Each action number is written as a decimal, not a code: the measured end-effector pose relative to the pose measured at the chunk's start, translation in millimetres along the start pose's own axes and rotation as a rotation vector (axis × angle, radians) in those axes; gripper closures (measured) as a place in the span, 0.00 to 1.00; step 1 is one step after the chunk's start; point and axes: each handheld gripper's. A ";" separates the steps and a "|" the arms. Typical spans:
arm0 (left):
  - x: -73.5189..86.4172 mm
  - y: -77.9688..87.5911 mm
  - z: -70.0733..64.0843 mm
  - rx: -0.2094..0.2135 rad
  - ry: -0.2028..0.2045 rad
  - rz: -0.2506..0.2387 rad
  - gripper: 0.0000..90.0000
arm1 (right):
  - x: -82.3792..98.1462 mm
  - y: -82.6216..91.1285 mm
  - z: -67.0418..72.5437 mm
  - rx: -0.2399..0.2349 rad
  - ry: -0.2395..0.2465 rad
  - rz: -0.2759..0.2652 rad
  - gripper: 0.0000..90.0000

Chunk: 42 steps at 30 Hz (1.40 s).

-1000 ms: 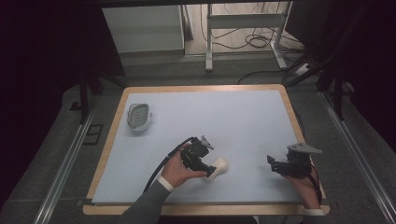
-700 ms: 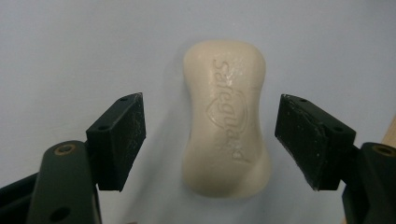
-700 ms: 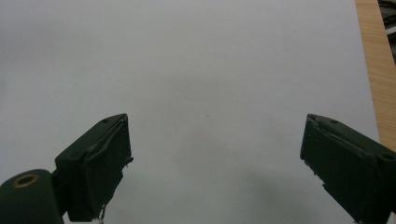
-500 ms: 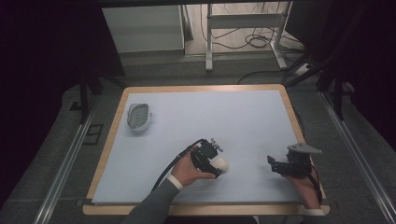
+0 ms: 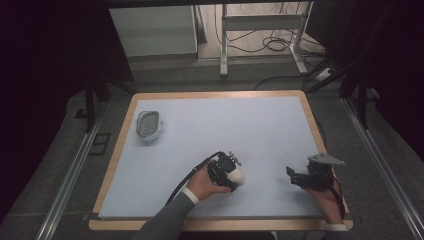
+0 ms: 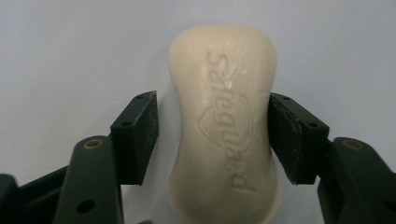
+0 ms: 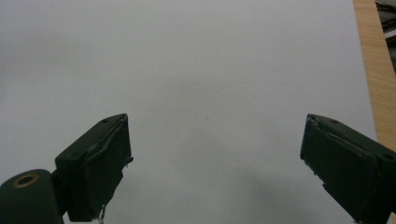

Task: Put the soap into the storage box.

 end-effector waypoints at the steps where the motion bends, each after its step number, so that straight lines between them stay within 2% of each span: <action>1: 0.7 -0.3 -0.5 -0.005 -0.002 -0.004 0.41 | -0.3 0.6 -0.5 0.000 -0.003 -0.002 0.09; 5: 1.3 1.4 -2.1 -0.001 -0.013 -0.006 0.49 | -0.4 1.1 -1.0 0.004 -0.008 -0.005 0.10; 6: 1.0 1.5 -3.4 -0.007 -0.019 -0.007 0.54 | -0.4 1.1 -1.0 0.003 -0.004 -0.004 0.09; 19: 2.1 3.7 0.7 0.010 -0.031 0.003 0.55 | -0.1 2.2 -3.7 0.009 -0.011 -0.007 0.10; 25: 4.9 7.9 4.6 0.024 -0.021 -0.013 0.55 | 0.0 1.7 -3.3 0.010 -0.008 -0.004 0.10; 29: 6.9 15.6 8.7 0.048 -0.011 -0.032 0.55 | 0.1 2.0 -4.3 0.011 -0.010 -0.005 0.10; 37: 12.6 26.4 17.9 0.048 0.016 -0.053 0.55 | 0.4 1.4 -4.1 0.013 -0.012 -0.002 0.10; 39: 13.8 29.5 20.6 0.038 0.020 -0.056 0.55 | 0.4 1.4 -4.3 0.012 -0.012 -0.002 0.10; 40: 15.3 33.6 21.4 0.018 0.026 -0.072 0.55 | 0.5 1.4 -4.4 0.011 -0.012 -0.004 0.10; 42: 15.9 35.9 22.3 0.017 0.026 -0.075 0.55 | 0.5 1.4 -4.4 0.010 -0.012 -0.004 0.10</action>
Point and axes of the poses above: each handheld gripper's, and its own axes: y roughly backward along the jaws, x roughly out of its underside, z roughly to its left, and after that the axes turned 5 degrees about x, right-handed
